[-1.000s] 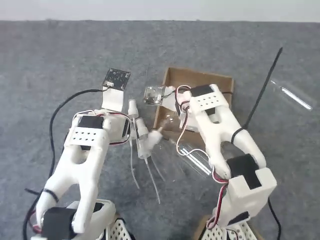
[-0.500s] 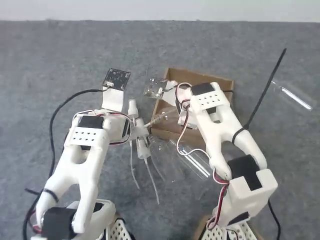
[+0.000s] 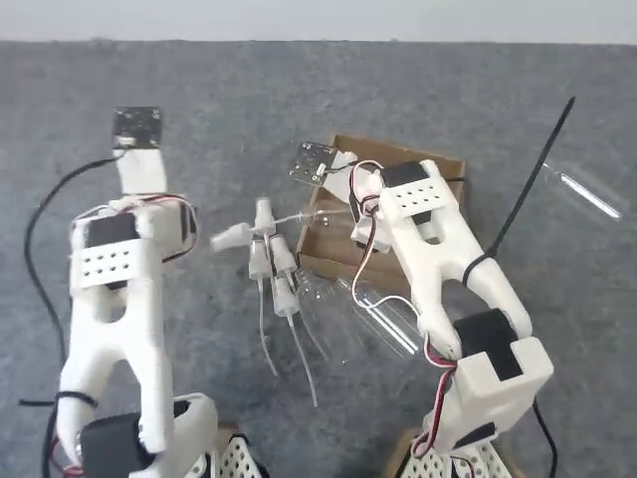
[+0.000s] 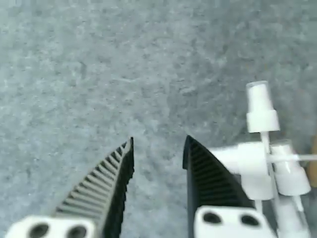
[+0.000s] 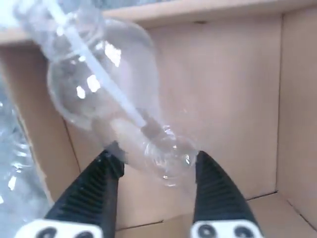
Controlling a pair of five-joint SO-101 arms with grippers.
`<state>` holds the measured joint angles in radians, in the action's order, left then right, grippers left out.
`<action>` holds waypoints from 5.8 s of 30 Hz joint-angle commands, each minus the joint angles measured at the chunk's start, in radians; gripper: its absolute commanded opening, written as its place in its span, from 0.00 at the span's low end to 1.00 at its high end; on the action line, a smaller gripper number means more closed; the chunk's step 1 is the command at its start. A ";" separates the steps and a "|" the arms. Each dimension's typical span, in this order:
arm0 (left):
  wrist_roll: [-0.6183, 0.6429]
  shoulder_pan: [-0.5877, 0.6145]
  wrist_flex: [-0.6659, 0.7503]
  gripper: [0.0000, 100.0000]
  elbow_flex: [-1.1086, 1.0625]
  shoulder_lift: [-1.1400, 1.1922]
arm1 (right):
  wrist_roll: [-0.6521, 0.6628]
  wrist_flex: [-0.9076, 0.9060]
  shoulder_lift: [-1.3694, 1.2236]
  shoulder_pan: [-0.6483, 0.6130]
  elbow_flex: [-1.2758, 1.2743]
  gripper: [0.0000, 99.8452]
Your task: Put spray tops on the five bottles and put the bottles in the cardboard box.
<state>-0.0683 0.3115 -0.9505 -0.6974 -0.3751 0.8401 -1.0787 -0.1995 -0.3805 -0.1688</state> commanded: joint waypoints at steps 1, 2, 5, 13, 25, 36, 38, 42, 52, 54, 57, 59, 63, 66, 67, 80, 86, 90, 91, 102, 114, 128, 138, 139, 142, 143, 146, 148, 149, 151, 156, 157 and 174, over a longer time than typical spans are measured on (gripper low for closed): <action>0.000 0.038 -0.015 0.15 0.064 -0.044 | -0.104 0.007 0.113 0.007 0.068 0.03; 0.000 0.048 -0.015 0.15 0.064 -0.046 | -0.126 0.004 0.127 0.013 0.078 0.01; 0.002 0.066 -0.017 0.16 0.064 -0.048 | -0.163 -0.053 0.168 0.033 0.121 0.01; 0.003 0.077 -0.020 0.16 0.059 -0.044 | -0.166 -0.305 0.183 0.139 0.322 0.01; 0.040 0.072 -0.020 0.16 0.059 -0.044 | -0.227 -0.380 0.170 0.159 0.351 0.01; 0.052 0.075 0.002 0.16 -0.007 -0.044 | -0.964 -0.246 -0.065 0.021 0.466 0.16; 0.044 0.075 0.051 0.16 -0.050 -0.044 | -1.056 -0.260 -0.108 0.041 0.505 0.16; 0.044 0.074 0.155 0.16 -0.128 -0.044 | -1.108 -0.326 -0.131 0.082 0.557 0.25; 0.044 0.071 0.167 0.16 -0.145 -0.044 | -1.111 -0.495 -0.056 0.128 0.605 0.29; 0.044 0.071 0.167 0.16 -0.147 -0.044 | -1.112 -0.509 -0.064 0.134 0.577 0.29; 0.044 0.071 0.167 0.16 -0.147 -0.044 | -1.115 -0.495 -0.087 0.133 0.525 0.29; 0.044 0.071 0.164 0.16 -0.147 -0.044 | -1.145 -0.460 -0.107 0.130 0.491 0.29; 0.044 0.071 0.164 0.16 -0.147 -0.043 | -1.165 -0.390 -0.134 0.134 0.436 0.29; 0.044 0.071 0.164 0.16 -0.147 -0.043 | -1.165 -0.352 -0.153 0.127 0.408 0.29; 0.044 0.071 0.164 0.16 -0.147 -0.043 | -1.165 -0.343 -0.160 0.127 0.407 0.29; 0.044 0.071 0.163 0.16 -0.147 -0.043 | -1.169 -0.283 -0.334 0.127 0.405 0.22; 0.046 0.071 0.163 0.16 -0.140 -0.043 | -1.160 -0.255 -0.344 0.133 0.407 0.12; 0.046 0.066 0.163 0.16 -0.137 -0.043 | -1.082 -0.236 -0.344 0.134 0.407 0.05; 0.046 0.060 0.163 0.16 -0.136 -0.043 | -1.069 -0.236 -0.343 0.134 0.407 0.04; 0.051 0.043 0.066 0.16 -0.044 -0.041 | -0.951 -0.340 -0.051 0.194 0.407 0.02; 0.081 -0.098 -0.055 0.16 0.102 0.003 | -0.542 -0.604 0.206 0.424 0.407 0.02; 0.356 -0.146 -0.232 0.16 0.796 0.675 | -0.201 -0.509 0.226 0.783 0.245 0.02; 0.669 -0.219 -0.436 0.21 1.233 0.984 | -0.201 -0.348 0.226 0.806 0.081 0.02; 0.678 -0.235 -0.453 0.21 1.267 1.008 | -0.201 -0.332 0.226 0.806 0.066 0.02; 0.687 -0.269 -0.480 0.21 1.340 1.076 | -0.201 -0.305 0.226 0.806 0.034 0.02; 0.695 -0.275 -0.480 0.21 1.359 1.100 | -0.201 -0.300 0.226 0.806 0.028 0.02; 0.701 -0.281 -0.477 0.21 1.406 1.178 | -0.201 -0.302 0.226 0.806 0.021 0.02; 0.701 -0.279 -0.486 0.21 1.437 1.224 | -0.201 -0.302 0.226 0.808 0.020 0.02; 0.701 -0.275 -0.502 0.21 1.455 1.241 | -0.201 -0.302 0.226 0.808 0.020 0.02; 0.695 -0.272 -0.545 0.21 1.492 1.270 | -0.201 -0.302 0.226 0.816 0.020 0.02; 0.694 -0.256 -0.681 0.21 1.570 1.307 | -0.201 -0.302 0.226 0.817 0.018 0.02; 0.695 -0.249 -0.709 0.21 1.583 1.307 | -0.201 -0.302 0.226 0.817 0.018 0.02; 0.802 -0.150 -0.704 0.21 1.593 1.313 | -0.201 -0.302 0.226 0.817 0.018 0.02</action>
<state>0.7204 0.1580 -1.6732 0.8953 0.9597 0.6283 -1.3963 -0.0445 0.4250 -0.1565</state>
